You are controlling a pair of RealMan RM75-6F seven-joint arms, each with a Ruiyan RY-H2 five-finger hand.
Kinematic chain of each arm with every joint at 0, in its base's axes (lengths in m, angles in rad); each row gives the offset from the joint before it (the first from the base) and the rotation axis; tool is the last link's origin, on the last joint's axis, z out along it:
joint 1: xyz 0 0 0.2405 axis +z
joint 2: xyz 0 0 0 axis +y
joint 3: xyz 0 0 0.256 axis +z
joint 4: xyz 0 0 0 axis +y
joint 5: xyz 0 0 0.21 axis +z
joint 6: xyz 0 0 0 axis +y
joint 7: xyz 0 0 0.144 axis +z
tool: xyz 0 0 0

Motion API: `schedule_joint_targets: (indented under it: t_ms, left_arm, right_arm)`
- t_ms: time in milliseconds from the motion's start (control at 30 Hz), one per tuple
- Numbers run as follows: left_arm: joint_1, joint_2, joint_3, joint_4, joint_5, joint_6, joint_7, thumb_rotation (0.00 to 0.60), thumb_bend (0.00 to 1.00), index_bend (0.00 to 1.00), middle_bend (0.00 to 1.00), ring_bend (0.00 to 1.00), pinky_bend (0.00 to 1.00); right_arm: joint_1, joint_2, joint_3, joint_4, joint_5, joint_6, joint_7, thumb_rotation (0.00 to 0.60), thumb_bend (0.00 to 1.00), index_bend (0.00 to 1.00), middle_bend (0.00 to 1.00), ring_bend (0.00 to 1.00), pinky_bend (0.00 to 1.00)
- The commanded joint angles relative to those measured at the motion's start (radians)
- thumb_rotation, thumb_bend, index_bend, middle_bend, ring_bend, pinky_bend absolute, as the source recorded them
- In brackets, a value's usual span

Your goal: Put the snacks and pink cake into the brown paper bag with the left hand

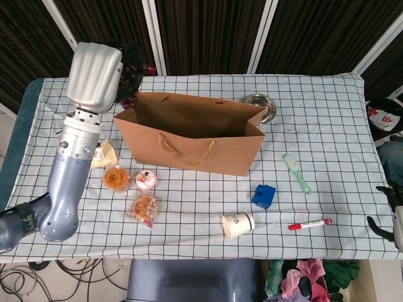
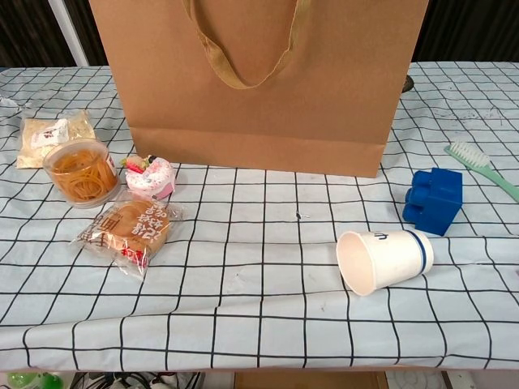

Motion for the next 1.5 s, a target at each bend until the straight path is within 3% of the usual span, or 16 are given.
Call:
schedule_joint_targets:
  t_ms: [33,433,533,633,700,767,900,1167,1300,1400,1500]
  left_arm:
    - [-0.033,-0.041,0.025,0.024,-0.022,-0.019,-0.002,0.6,0.48,0.64,0.67,0.54,0.65]
    - [-0.06,-0.138,0.126,0.126,0.015,-0.011,-0.009,0.6,0.47,0.63,0.65,0.53,0.65]
    - [-0.063,-0.154,0.147,0.143,0.005,-0.029,-0.016,0.6,0.43,0.59,0.6,0.47,0.62]
    - [-0.066,-0.143,0.153,0.124,-0.028,-0.049,-0.004,0.6,0.24,0.42,0.4,0.28,0.46]
    - [-0.067,-0.13,0.15,0.104,-0.053,-0.06,-0.005,0.6,0.11,0.28,0.24,0.11,0.3]
    - [-0.068,-0.121,0.148,0.095,-0.066,-0.059,-0.001,0.6,0.04,0.21,0.15,0.02,0.19]
    - [-0.066,-0.084,0.139,0.061,-0.101,-0.051,0.016,0.6,0.0,0.17,0.07,0.0,0.06]
    - [0.002,0.026,0.118,-0.09,-0.045,0.027,-0.017,0.6,0.0,0.17,0.09,0.0,0.05]
    - [0.114,0.121,0.172,-0.229,0.052,0.096,-0.031,0.6,0.0,0.17,0.1,0.0,0.06]
    - [0.235,0.193,0.263,-0.315,0.154,0.14,-0.054,0.6,0.0,0.17,0.1,0.0,0.06]
    - [0.356,0.24,0.371,-0.328,0.286,0.168,-0.108,0.6,0.0,0.17,0.1,0.0,0.06]
  right_arm:
    - [-0.002,0.002,0.003,0.004,0.008,0.0,0.008,0.6,0.21,0.21,0.11,0.25,0.33]
    - [-0.009,0.013,0.007,0.004,0.009,0.006,0.022,0.6,0.21,0.21,0.11,0.25,0.33]
    - [-0.01,0.014,0.007,0.001,0.005,0.01,0.02,0.6,0.21,0.21,0.11,0.25,0.33]
    - [-0.01,0.013,0.007,0.001,0.006,0.009,0.02,0.6,0.21,0.21,0.11,0.25,0.33]
    - [-0.011,0.013,0.007,0.001,0.008,0.008,0.02,0.6,0.21,0.21,0.11,0.25,0.33]
    - [-0.011,0.013,0.008,0.001,0.008,0.008,0.02,0.6,0.21,0.21,0.11,0.25,0.33]
    - [-0.011,0.013,0.008,-0.002,0.003,0.012,0.02,0.6,0.21,0.21,0.11,0.25,0.33]
    - [-0.011,0.012,0.007,-0.002,0.003,0.01,0.022,0.6,0.21,0.21,0.11,0.25,0.33]
    - [-0.011,0.012,0.006,-0.003,0.001,0.01,0.021,0.6,0.21,0.21,0.11,0.25,0.33]
    - [-0.012,0.012,0.006,-0.004,-0.001,0.013,0.02,0.6,0.21,0.21,0.11,0.25,0.33]
    - [-0.013,0.012,0.007,-0.005,-0.001,0.016,0.017,0.6,0.21,0.21,0.11,0.25,0.33]
